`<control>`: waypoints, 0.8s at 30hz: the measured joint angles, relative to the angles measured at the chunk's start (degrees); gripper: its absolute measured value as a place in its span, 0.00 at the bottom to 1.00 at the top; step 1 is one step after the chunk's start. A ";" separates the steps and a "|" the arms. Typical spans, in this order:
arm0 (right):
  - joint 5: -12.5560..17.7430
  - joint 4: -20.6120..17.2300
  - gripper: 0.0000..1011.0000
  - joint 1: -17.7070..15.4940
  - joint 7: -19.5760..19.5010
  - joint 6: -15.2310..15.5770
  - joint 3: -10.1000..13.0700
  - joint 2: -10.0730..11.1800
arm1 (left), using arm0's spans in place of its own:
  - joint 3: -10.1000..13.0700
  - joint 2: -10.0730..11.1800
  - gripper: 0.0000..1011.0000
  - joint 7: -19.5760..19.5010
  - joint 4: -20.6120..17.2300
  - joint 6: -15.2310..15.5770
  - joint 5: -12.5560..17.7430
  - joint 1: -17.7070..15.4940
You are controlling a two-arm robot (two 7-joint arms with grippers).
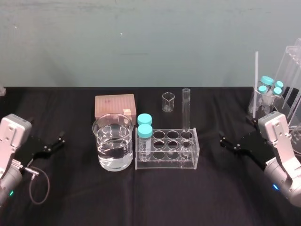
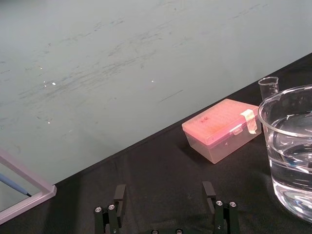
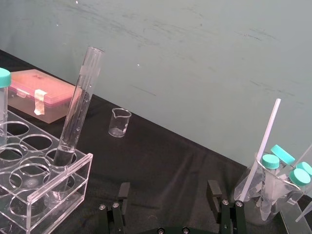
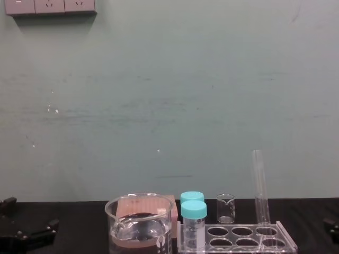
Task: Hold the test tube with one hand and immerse one end into the beaker, then return it to the test tube rack.
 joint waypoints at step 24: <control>1.42 -1.71 0.99 -0.78 1.43 0.56 1.27 0.05 | 0.00 0.00 0.99 0.00 0.00 0.00 0.00 0.00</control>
